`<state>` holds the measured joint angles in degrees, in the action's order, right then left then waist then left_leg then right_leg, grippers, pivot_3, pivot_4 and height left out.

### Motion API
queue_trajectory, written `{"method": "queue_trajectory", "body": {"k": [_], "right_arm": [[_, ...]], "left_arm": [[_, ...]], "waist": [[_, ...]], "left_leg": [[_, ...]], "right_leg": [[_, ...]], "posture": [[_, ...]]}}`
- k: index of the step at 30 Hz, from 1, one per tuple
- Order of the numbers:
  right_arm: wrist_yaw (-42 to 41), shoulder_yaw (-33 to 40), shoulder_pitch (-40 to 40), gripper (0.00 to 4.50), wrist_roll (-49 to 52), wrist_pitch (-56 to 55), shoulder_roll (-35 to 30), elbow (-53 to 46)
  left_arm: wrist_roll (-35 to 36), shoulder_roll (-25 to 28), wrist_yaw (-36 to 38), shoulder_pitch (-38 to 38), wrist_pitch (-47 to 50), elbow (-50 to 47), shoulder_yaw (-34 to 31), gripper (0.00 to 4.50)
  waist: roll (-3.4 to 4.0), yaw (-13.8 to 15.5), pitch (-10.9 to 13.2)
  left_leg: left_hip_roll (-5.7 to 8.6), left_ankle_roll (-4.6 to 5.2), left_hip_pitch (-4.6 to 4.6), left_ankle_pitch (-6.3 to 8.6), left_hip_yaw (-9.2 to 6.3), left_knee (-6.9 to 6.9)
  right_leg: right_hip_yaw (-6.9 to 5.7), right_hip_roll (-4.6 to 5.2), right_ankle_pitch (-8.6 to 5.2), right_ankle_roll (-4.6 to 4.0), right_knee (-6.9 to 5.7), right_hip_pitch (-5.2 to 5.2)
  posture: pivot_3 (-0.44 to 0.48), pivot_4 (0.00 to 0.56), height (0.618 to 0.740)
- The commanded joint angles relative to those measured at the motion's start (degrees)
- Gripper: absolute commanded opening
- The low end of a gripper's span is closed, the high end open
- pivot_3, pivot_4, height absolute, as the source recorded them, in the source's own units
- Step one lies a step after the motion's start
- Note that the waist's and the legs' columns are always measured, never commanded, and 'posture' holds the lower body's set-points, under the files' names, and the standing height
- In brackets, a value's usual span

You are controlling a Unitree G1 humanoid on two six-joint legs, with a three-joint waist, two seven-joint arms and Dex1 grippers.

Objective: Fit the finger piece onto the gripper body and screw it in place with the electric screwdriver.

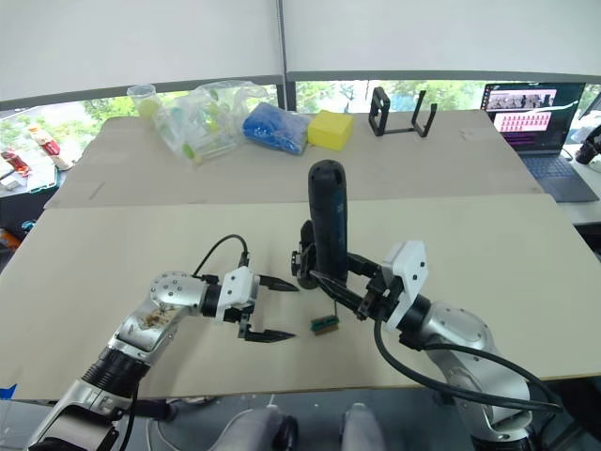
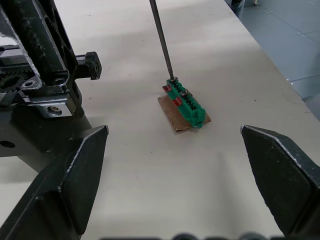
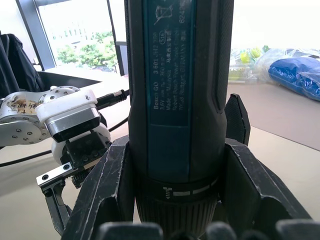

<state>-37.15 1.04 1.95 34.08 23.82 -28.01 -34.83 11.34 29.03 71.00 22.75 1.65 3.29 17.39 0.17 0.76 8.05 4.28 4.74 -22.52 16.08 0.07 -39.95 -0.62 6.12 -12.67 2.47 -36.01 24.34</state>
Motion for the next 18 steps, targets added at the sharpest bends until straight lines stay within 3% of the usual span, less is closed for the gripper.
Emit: {"method": "queue_trajectory", "body": {"k": [1,8,18], "right_arm": [[-0.3,1.0,0.5,1.91,0.9,-1.5,0.0,-3.1],[-0.1,1.7,1.5,1.91,1.7,-1.4,-0.3,-4.2],[4.0,6.8,7.2,1.91,12.0,5.6,-3.9,-8.7]], "left_arm": [[0.5,0.1,0.2,0.9,-0.6,-0.4,-0.7,4.5],[1.5,1.1,0.7,0.2,0.6,-1.2,-1.5,4.5],[9.9,9.5,4.6,-3.8,11.4,-10.1,-7.0,4.5]], "waist": [[0.0,0.0,0.0],[0.0,0.0,0.0],[-0.03,-0.1,0.0]], "left_leg": [[0.0,0.0,0.0,0.0,0.0,0.0],[0.0,0.0,0.0,0.0,0.0,0.0],[-0.03,0.02,0.0,0.01,0.0,0.02]], "right_leg": [[0.0,0.0,0.0,0.0,0.0,0.0],[0.0,0.0,0.0,0.0,0.0,0.0],[0.01,0.03,0.0,0.0,0.01,0.03]], "posture": [[0.0,0.15,0.74],[0.0,0.15,0.74],[0.0,0.15,0.74]]}}
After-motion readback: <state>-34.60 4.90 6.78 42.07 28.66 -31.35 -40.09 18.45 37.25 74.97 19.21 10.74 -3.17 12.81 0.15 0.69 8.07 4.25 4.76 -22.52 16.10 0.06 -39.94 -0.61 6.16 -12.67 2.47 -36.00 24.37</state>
